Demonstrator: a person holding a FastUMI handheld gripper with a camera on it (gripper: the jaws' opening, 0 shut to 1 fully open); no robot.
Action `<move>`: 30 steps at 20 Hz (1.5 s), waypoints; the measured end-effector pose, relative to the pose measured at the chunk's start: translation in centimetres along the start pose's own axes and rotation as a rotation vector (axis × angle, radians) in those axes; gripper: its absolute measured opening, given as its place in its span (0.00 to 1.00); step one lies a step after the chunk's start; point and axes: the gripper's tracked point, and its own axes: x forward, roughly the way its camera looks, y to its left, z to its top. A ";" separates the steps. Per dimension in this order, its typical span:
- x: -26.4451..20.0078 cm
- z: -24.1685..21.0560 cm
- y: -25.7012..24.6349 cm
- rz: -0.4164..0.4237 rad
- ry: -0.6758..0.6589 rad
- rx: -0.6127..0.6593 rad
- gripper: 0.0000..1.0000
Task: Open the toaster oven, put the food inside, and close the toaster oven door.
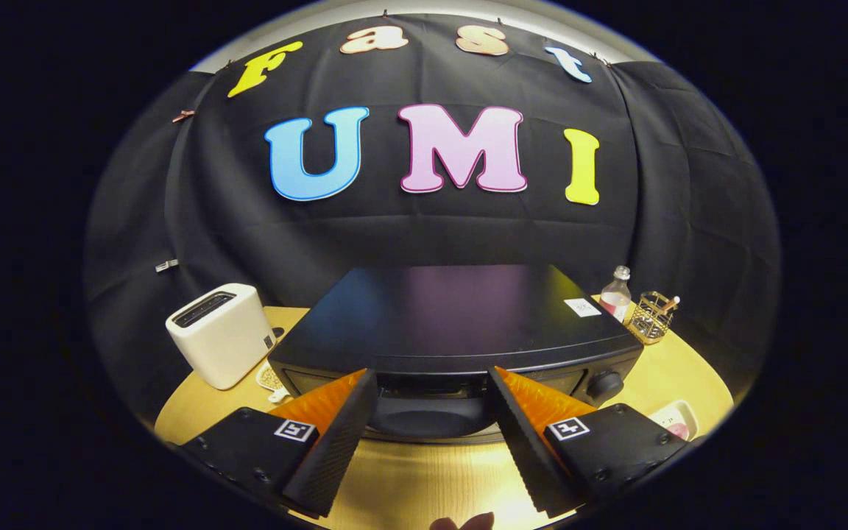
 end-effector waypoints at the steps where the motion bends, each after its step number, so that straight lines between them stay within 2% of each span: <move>1: 0.2 -0.3 -0.1 -0.017 0.011 -0.005 0.99; 3: 0.3 -0.2 -0.1 -0.033 0.006 -0.041 0.98; 8: -1.1 -1.2 -0.1 -0.051 0.021 -0.019 0.99; 19: -6.5 -7.7 0.1 -0.049 0.116 0.050 0.98; 23: -7.8 -11.2 -0.1 -0.051 0.207 0.043 0.98; 28: -9.0 -18.2 -1.1 -0.058 0.402 0.021 1.00; 30: -10.0 -19.0 -1.2 -0.042 0.410 0.006 1.00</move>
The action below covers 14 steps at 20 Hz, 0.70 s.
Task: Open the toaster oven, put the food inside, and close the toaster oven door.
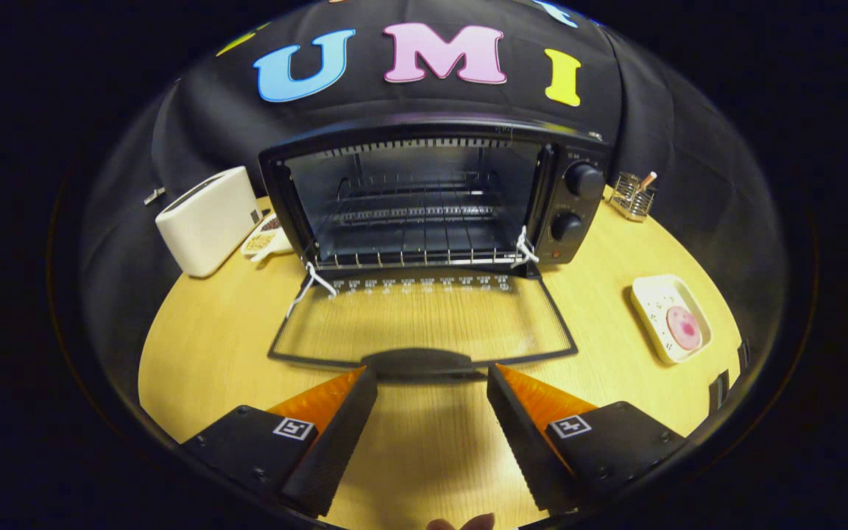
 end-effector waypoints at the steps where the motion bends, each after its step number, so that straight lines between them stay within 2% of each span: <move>1: -0.5 0.3 0.1 0.016 -0.017 -0.020 1.00; 6: -3.7 5.8 -0.9 0.089 -0.177 -0.147 0.99; 14: -10.3 12.2 -4.5 0.123 -0.356 -0.122 0.99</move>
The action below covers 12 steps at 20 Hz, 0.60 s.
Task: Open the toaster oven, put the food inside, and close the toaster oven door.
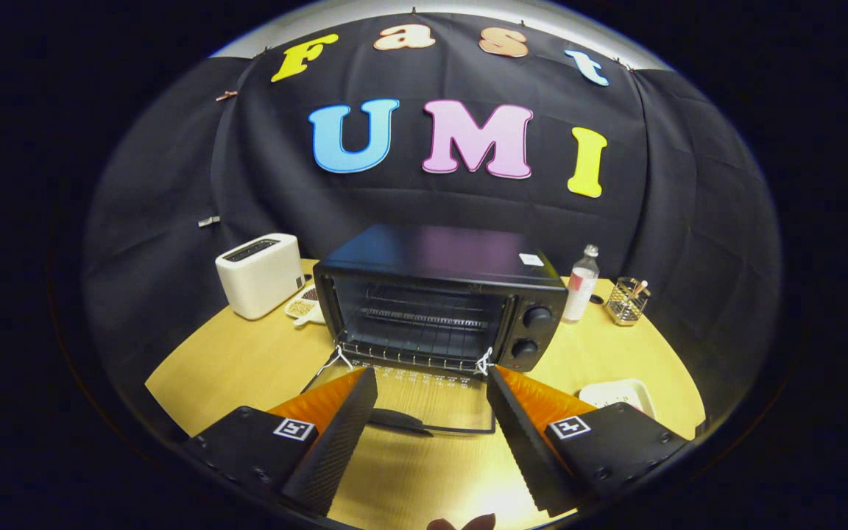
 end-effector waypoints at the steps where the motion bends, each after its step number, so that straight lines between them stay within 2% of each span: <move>1: -0.4 0.7 -0.8 -0.006 -0.012 0.010 0.99; 9: -3.5 2.3 -11.4 -0.088 -0.043 0.025 0.99; 12: -4.0 1.9 -16.0 -0.092 -0.017 0.023 0.99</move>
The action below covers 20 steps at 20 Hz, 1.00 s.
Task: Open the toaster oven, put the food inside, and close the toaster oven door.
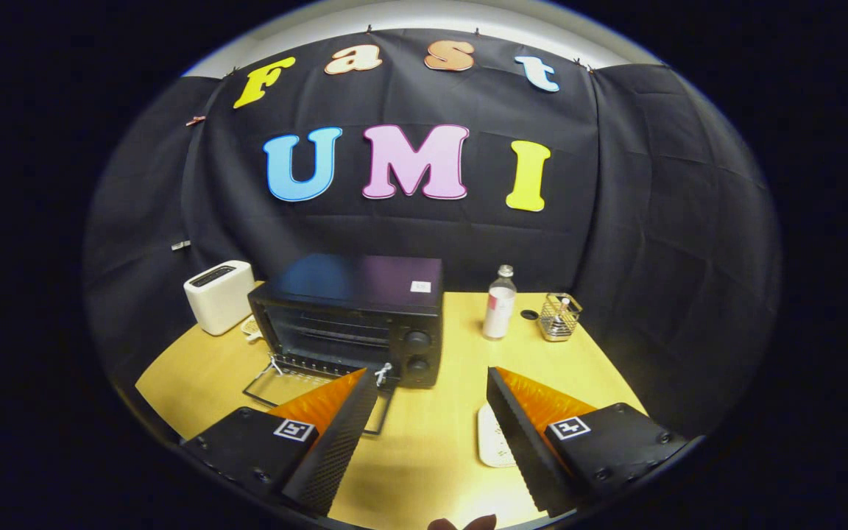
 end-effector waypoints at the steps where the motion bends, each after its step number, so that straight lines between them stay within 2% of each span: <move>1: 0.3 -0.5 -1.5 0.004 0.021 0.006 0.99; 3: 1.0 -2.1 -4.3 0.020 0.090 0.021 0.99; 7: 3.6 -7.6 -9.6 0.079 0.340 0.066 0.99; 9: 4.7 -10.9 -12.3 0.098 0.501 0.124 0.99; 13: 7.4 -15.0 -16.4 0.087 0.670 0.286 0.97; 16: 9.8 -17.9 -18.1 0.094 0.785 0.342 0.84; 17: 10.4 -18.8 -18.2 0.100 0.823 0.352 0.74; 20: 11.5 -21.2 -18.6 0.117 0.920 0.317 0.64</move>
